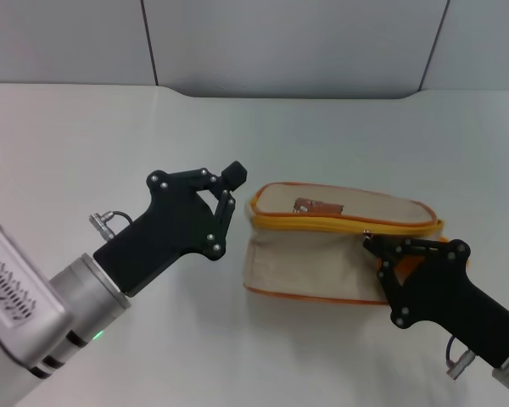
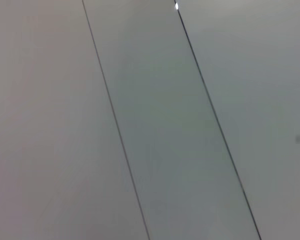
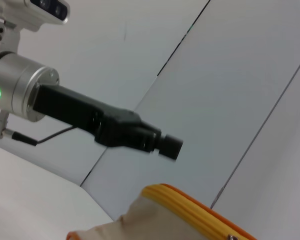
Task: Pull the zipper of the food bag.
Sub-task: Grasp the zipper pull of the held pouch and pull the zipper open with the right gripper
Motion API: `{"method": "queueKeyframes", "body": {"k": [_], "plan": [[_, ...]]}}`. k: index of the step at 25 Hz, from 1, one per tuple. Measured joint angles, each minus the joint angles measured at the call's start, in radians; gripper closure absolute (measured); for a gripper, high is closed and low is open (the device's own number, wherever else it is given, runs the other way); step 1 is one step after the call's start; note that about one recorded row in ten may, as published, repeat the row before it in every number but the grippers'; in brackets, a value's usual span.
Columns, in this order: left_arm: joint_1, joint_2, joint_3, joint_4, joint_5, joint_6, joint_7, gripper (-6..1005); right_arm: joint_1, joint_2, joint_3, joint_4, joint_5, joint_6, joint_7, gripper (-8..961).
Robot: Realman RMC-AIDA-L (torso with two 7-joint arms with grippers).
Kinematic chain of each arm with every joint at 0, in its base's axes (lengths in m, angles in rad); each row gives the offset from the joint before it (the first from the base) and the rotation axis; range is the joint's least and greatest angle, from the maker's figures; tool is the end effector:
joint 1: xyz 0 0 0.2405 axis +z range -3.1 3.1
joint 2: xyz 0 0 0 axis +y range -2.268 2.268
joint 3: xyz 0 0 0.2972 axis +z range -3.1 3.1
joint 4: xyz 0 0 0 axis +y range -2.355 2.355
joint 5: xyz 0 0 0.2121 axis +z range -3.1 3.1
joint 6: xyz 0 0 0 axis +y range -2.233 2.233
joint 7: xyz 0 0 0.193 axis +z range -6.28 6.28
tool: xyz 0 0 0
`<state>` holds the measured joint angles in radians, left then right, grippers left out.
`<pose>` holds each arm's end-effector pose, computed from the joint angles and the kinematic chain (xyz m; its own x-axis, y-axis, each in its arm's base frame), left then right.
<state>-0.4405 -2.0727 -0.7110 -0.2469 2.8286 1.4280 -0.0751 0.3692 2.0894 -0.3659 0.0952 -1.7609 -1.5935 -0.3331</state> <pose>-0.2396 0.3316 -0.1152 0.7045 -0.3314 0.6276 0.2576 -0.7046 -0.6612 0.2933 0.2817 -0.1119 0.8129 0.4841 -0.3237 -0.0113 -0.5427 -0.8398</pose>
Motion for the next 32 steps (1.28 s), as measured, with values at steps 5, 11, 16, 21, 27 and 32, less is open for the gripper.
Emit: {"method": "queueKeyframes", "body": {"k": [5,11,16,21,27,32], "plan": [[0.021,-0.006,-0.002,-0.001,0.0,-0.087,0.001,1000,-0.003,-0.002,0.01,-0.001,0.003,-0.009,0.015,956],[0.129,-0.007,0.003,-0.034,0.0,-0.085,0.009,1000,0.002,-0.004,0.015,-0.011,0.006,-0.014,0.083,956],[0.172,-0.008,0.022,-0.038,0.0,-0.097,0.036,1000,0.022,-0.004,0.023,-0.011,0.006,-0.018,0.104,956],[0.171,-0.009,0.048,-0.11,-0.005,-0.192,0.147,1000,0.033,-0.003,0.017,-0.007,0.001,-0.036,0.109,955],[0.161,-0.008,0.092,-0.215,-0.009,-0.29,0.192,1000,0.042,-0.003,0.015,-0.007,0.001,-0.04,0.158,955],[0.164,-0.009,0.092,-0.244,-0.018,-0.31,0.192,1000,0.064,-0.002,0.009,0.01,-0.029,-0.035,0.168,955]]}}
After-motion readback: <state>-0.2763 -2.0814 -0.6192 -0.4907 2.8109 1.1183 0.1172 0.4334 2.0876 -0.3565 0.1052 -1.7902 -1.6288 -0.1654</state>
